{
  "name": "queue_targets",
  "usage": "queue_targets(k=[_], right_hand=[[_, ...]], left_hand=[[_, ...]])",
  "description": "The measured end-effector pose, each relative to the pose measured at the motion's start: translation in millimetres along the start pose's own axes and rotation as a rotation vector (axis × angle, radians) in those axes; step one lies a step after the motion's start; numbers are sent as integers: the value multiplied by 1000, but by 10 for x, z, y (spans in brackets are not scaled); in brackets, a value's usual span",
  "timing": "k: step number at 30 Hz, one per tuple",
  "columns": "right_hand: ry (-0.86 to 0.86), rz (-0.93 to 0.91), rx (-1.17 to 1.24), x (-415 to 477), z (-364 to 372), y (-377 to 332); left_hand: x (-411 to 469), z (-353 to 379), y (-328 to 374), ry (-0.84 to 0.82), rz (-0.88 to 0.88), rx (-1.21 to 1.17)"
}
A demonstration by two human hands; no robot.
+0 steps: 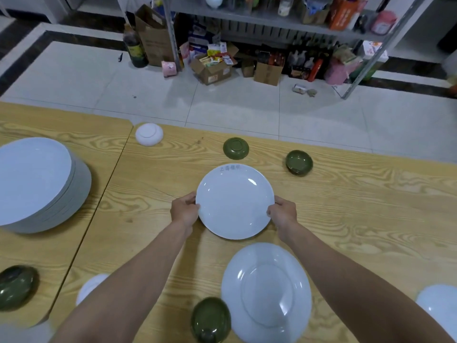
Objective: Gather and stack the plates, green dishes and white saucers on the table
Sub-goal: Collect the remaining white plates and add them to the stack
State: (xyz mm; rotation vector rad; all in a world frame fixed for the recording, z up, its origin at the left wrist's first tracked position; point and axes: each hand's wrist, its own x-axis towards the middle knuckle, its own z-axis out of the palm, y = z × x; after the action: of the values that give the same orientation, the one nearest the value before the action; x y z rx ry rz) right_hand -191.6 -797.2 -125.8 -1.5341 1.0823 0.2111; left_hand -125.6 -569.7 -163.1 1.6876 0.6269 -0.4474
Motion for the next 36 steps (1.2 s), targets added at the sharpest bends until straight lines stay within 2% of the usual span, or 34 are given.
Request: queue_targets(k=[7,13,17,19,21,22,25,27,30,36], right_hand=[[2,0,13,78,43,29],[-12,1,-7,65,8,2],[-32,-38,-44,18,-52,-21],[-30,-96,-60,-50,-102,-19],[-51,-196,-204,-142,-185,10],[-73,-288,-390,-203,-239,27],[-53,-612,-1160,-386,-399,142],[-11,-727,-1401,-539,-506,223],[18,-752,-1470,-854,-702,381],[27,-817,-1451,-1407,-1066,784]], left_hand=[[37,13,46,-21,9,7],[-90,52,104,-120,59,52],[-153,41,150,-151,82,161],[-207,33,163,-152,122,298],[-323,28,174,-171,266,527],[-405,40,173,-200,369,669],[-696,146,130,-229,624,1113],[-948,231,80,-194,718,1258],[-1399,296,-85,-144,790,1288],[-2160,345,-514,-116,804,1259]])
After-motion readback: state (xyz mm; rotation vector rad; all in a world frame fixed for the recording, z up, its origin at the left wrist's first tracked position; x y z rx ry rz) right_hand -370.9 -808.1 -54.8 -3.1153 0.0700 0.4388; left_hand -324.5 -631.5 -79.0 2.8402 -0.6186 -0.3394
